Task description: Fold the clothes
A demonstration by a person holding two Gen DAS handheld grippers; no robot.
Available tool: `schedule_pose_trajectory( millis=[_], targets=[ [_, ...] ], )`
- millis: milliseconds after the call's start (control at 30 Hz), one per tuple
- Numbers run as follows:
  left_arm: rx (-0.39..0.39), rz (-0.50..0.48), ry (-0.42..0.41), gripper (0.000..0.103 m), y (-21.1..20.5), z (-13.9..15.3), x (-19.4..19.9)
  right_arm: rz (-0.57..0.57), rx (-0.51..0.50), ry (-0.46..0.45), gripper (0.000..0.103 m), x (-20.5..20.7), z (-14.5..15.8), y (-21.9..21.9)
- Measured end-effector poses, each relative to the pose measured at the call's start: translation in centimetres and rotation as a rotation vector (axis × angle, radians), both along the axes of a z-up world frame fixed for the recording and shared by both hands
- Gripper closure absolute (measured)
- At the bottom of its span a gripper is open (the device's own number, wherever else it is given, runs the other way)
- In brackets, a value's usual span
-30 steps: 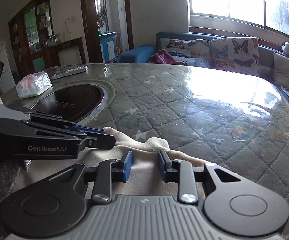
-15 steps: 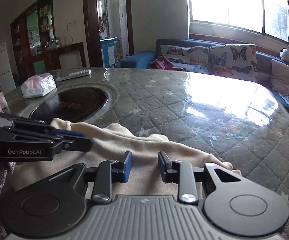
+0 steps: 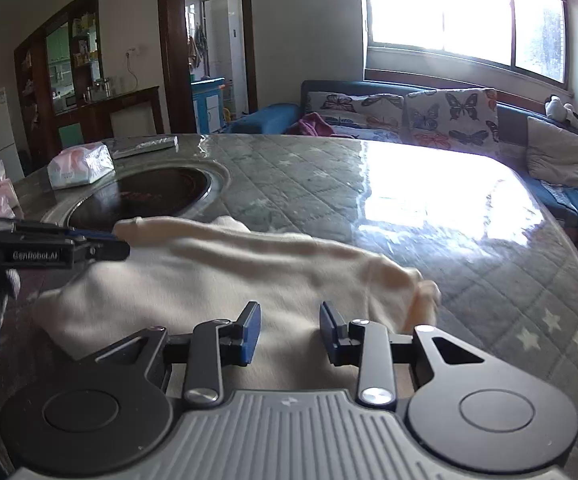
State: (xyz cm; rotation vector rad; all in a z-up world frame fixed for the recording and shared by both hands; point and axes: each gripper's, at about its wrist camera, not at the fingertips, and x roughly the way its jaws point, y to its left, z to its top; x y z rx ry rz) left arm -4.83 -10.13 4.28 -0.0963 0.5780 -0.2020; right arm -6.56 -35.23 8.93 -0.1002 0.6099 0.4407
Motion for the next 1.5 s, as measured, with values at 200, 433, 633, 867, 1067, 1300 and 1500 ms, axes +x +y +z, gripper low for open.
schedule_pose_trajectory(
  millis=[200,433,633,867,1067,1300,1500],
  targets=[
    [0.017,-0.038,-0.043,0.081,-1.1,1.5,-2.4,-0.025,0.000,-0.046,0.069,-2.9,0.7,-1.7],
    [0.034,-0.108,-0.010,0.081,-2.5,0.3,-4.0,-0.060,-0.025,-0.017,0.071,-4.2,-0.5,-2.5],
    [0.009,-0.115,0.004,0.079,-1.7,-0.4,-3.7,-0.106,-0.003,0.009,0.071,-4.5,-0.9,-3.7],
    [-0.024,-0.116,0.010,0.079,-1.0,-0.6,-3.8,-0.124,0.011,0.014,0.071,-6.0,-1.1,-3.7],
    [-0.027,-0.123,0.016,0.063,-1.3,-0.3,-4.1,-0.123,0.016,0.009,0.067,-6.7,-0.8,-3.4],
    [-0.012,-0.118,0.025,0.047,-1.8,0.5,-4.0,-0.094,0.005,-0.036,0.049,-5.7,0.7,-2.4],
    [0.006,-0.073,0.033,0.031,-2.1,0.8,-4.0,-0.063,0.001,-0.043,0.033,-4.4,0.2,-0.5]
  ],
)
